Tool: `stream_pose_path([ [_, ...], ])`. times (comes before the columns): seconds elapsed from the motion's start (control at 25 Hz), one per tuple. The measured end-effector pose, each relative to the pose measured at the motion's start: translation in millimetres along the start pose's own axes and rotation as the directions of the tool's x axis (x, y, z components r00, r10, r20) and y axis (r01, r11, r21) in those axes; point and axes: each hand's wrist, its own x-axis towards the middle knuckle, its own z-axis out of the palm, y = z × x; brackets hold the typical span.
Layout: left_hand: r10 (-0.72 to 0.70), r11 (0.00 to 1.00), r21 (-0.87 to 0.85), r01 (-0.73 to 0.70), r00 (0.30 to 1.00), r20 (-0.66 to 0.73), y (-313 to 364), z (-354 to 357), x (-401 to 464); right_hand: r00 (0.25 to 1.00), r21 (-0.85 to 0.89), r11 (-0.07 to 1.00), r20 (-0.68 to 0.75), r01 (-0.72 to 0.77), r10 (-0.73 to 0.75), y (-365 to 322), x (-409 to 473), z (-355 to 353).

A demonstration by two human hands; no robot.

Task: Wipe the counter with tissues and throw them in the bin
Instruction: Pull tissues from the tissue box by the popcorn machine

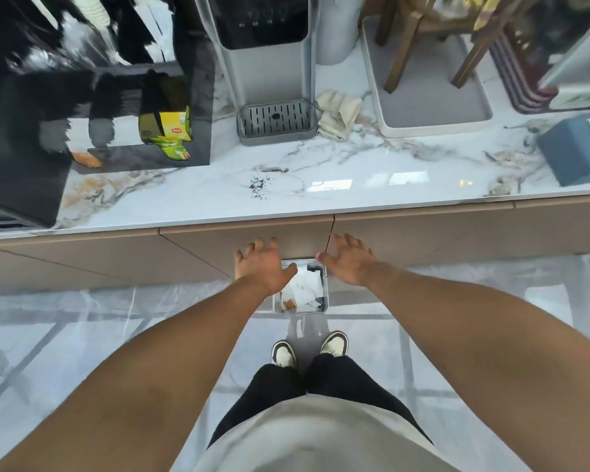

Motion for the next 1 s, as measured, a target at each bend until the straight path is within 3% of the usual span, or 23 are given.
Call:
stream_pose_path([
  [0.6,0.294,0.956,0.071,-0.286,0.918,-0.266,57.1,-138.2,22.0,0.942,-0.002,0.988,-0.302,-0.155,0.148,2.7,-61.6,-104.4],
  [1.0,0.454,0.891,0.165,-0.424,0.852,-0.262,122.9,-171.6,19.4,0.867,0.073,0.96,-0.416,-0.269,0.274,50.6,-115.0,-147.8],
])
